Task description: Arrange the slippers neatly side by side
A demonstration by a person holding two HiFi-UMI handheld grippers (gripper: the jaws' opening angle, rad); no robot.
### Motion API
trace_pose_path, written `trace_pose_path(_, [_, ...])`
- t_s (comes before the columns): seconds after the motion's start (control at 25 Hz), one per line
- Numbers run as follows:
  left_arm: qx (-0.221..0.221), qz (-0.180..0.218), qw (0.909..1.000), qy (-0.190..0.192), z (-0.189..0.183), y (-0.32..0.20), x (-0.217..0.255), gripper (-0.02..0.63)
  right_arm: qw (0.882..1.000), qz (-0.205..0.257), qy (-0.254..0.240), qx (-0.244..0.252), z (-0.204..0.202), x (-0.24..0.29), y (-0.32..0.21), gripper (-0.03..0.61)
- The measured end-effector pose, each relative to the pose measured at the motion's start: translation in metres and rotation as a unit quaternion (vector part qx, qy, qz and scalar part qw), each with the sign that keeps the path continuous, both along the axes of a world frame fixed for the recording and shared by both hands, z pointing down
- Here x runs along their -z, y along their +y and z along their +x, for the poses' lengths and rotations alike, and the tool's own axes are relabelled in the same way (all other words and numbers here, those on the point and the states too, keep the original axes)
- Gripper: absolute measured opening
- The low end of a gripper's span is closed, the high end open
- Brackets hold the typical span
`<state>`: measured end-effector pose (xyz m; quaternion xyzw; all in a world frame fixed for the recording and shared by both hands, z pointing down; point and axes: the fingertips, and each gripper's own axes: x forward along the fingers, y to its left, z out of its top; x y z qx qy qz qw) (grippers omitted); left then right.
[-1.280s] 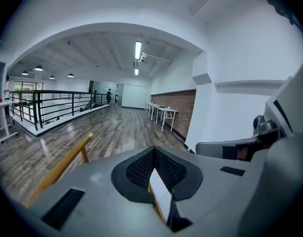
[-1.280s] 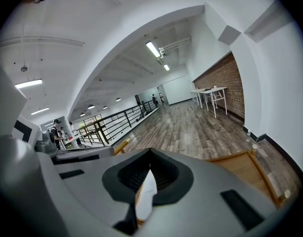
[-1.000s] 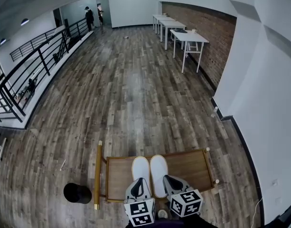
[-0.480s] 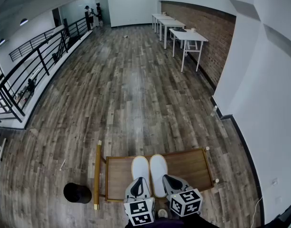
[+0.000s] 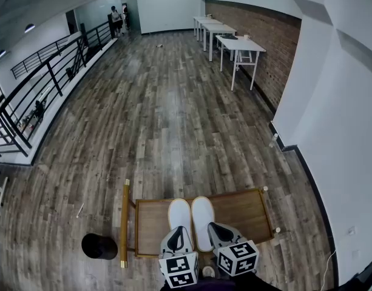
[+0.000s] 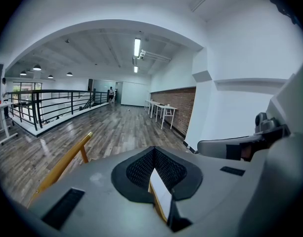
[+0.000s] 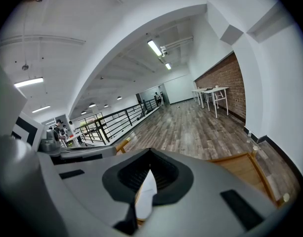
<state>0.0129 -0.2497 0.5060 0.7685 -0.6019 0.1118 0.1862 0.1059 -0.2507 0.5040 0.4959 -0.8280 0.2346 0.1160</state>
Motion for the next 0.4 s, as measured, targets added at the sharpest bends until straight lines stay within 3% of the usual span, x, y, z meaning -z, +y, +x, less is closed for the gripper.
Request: trace_pose_path(0.4, [0.0,-0.002,1.0,0.004,0.0003,-0.0026,-0.0025,0.001,1.0,0.001,0.002,0.003,-0.0008,-0.0009,-0.0024,-0.002])
